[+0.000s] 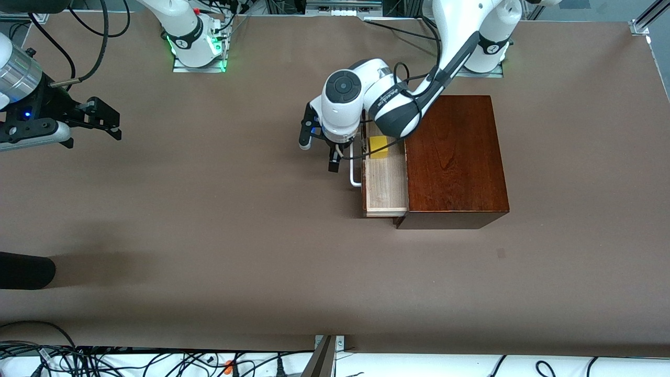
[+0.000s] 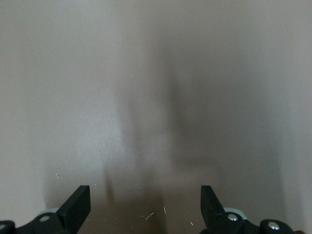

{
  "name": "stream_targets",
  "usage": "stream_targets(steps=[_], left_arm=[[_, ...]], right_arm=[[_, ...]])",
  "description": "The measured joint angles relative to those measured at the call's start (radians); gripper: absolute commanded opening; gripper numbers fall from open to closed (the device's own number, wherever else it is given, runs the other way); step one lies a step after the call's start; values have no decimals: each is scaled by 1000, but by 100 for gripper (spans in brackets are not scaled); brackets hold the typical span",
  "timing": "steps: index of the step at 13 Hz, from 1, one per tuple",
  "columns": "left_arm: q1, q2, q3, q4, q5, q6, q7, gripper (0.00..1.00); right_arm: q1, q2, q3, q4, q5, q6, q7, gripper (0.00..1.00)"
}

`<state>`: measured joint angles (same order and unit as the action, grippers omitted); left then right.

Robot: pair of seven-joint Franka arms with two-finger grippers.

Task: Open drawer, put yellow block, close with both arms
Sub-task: 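Move the left gripper to the drawer front while the right gripper retreats, then push the drawer shut with the left gripper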

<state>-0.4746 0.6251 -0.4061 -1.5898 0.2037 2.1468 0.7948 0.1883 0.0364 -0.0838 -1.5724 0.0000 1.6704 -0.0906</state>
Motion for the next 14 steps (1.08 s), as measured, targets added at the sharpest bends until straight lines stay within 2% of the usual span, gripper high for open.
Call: stream_targets(steps=[4,8,14], left_arm=[[0,1,-1,10,48,-96,-1,100],[23,-8,6,32,118,-262,0,100],[67,-29,8,38,122,-306,1,100]], right_arm=[[-1,4,-5,1,0,4,5,100],[-2,4,-10,2,0,4,5,100],[-2,4,-10,2,0,3,5,100]])
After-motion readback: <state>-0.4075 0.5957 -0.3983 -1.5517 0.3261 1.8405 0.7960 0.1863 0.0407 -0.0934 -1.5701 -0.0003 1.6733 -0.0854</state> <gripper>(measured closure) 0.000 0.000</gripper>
